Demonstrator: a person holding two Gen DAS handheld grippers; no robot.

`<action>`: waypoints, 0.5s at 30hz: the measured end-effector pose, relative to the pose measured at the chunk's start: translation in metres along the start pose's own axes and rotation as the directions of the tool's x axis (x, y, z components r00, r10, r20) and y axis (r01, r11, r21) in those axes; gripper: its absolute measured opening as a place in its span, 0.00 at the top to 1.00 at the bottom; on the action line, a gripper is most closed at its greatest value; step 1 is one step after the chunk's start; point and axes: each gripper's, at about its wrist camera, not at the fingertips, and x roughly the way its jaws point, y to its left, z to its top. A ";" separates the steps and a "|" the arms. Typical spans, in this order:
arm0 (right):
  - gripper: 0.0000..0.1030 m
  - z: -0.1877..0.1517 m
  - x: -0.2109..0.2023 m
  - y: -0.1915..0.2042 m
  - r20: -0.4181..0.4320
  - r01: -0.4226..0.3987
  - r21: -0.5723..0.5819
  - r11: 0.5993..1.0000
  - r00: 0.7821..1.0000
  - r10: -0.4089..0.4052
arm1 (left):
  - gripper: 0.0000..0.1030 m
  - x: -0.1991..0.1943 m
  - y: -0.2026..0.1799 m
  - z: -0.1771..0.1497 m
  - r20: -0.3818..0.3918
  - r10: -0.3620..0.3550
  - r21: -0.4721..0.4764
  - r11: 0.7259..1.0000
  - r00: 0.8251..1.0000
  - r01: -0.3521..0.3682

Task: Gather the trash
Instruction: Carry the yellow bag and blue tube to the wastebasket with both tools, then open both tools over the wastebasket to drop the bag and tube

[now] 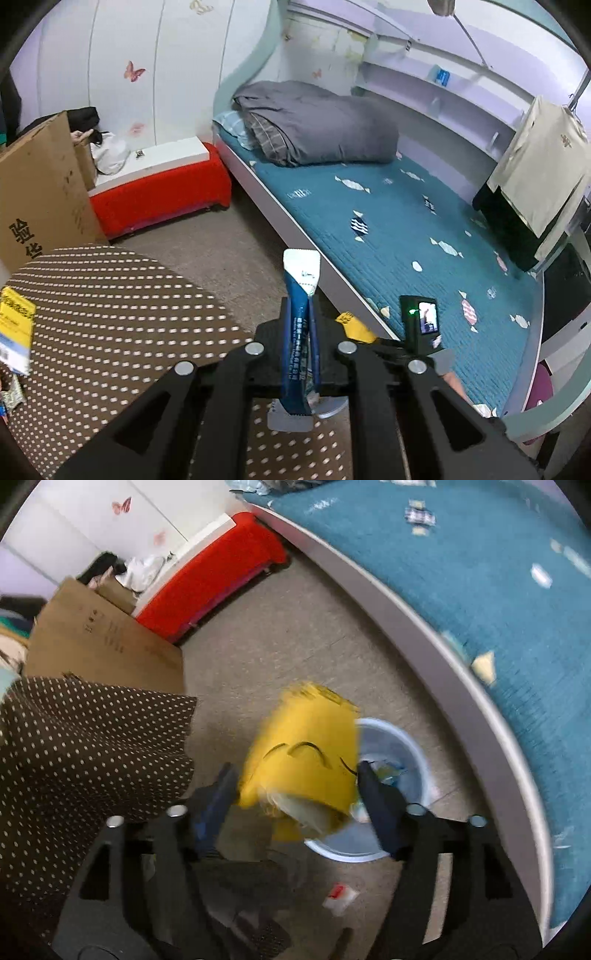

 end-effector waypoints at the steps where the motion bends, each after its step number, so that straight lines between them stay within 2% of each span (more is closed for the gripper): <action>1: 0.22 -0.001 0.002 -0.004 -0.003 -0.001 0.016 1.000 1.000 0.001 | 0.92 0.009 -0.005 0.000 -0.011 -0.004 0.004 1.000 1.000 0.004; 4: 0.18 -0.008 -0.005 -0.020 0.024 -0.022 0.082 0.996 1.000 0.020 | 0.92 0.028 -0.014 0.001 -0.044 -0.016 0.010 1.000 0.999 0.016; 9: 0.16 -0.009 -0.049 -0.035 0.121 -0.034 0.107 0.994 0.992 0.020 | 0.92 0.066 -0.033 0.001 -0.115 -0.040 0.013 0.999 0.993 0.041; 15: 0.12 -0.001 -0.108 -0.048 0.258 -0.065 0.125 0.990 0.966 0.031 | 0.91 0.120 -0.060 -0.008 -0.238 -0.067 0.014 0.997 0.969 0.072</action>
